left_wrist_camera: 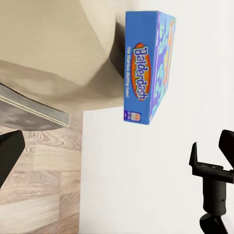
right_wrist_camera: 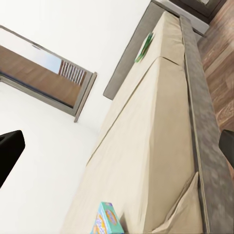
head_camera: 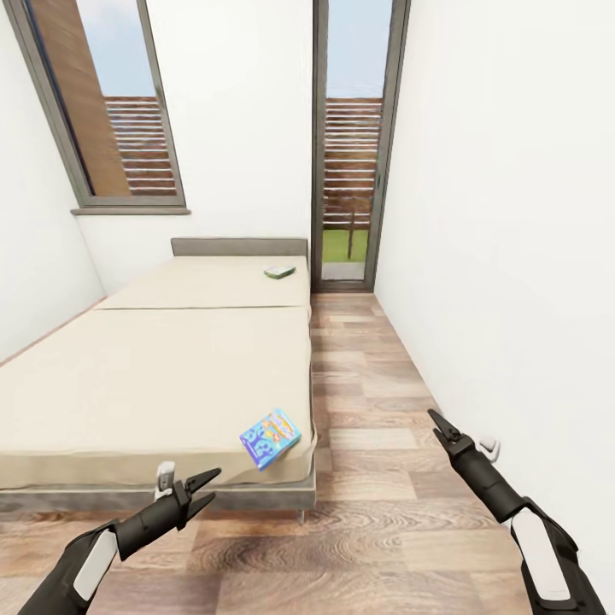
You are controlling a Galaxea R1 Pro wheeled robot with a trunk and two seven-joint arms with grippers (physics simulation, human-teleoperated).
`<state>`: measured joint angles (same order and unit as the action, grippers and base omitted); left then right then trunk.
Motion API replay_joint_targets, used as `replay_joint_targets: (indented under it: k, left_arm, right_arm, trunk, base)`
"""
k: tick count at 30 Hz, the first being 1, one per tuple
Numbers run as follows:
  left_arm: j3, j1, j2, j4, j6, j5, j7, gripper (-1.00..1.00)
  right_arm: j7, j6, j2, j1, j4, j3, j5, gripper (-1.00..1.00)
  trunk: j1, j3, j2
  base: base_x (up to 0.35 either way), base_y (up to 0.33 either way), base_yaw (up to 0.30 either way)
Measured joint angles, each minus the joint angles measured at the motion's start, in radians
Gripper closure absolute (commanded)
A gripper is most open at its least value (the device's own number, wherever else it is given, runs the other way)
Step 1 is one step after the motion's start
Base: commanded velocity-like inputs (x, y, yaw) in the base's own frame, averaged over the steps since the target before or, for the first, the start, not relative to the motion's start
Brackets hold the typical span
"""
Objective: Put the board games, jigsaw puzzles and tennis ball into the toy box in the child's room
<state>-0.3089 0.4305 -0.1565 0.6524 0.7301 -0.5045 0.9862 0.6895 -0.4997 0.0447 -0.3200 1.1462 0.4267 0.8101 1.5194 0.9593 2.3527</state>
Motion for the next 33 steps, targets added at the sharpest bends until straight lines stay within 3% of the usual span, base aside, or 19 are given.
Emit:
replay_joint_targets:
  k: [6, 16, 33]
  left_arm:
    - [0.000, 0.000, 0.000, 0.000, 0.000, 0.000, 0.000, -1.00]
    - [0.000, 0.000, 0.001, 0.000, 0.000, 0.000, 0.001, -1.00]
    - [0.000, 0.000, 0.002, 0.000, 0.000, 0.000, 0.001, -1.00]
  right_arm:
    - [-0.001, 0.000, -0.014, 0.000, -0.001, 0.000, -0.001, -1.00]
    - [0.000, 0.000, -0.015, 0.000, -0.002, 0.001, -0.001, -1.00]
    - [0.000, 0.000, -0.015, 0.000, -0.002, 0.003, -0.001, -1.00]
  trunk:
    - [0.000, 0.000, 0.000]
    - [0.000, 0.000, 0.000]
    - [0.065, 0.053, 0.119]
  base:
    - [0.072, -0.001, 0.000]
    - [0.011, 0.000, 0.000]
    - [0.000, 0.000, 0.000]
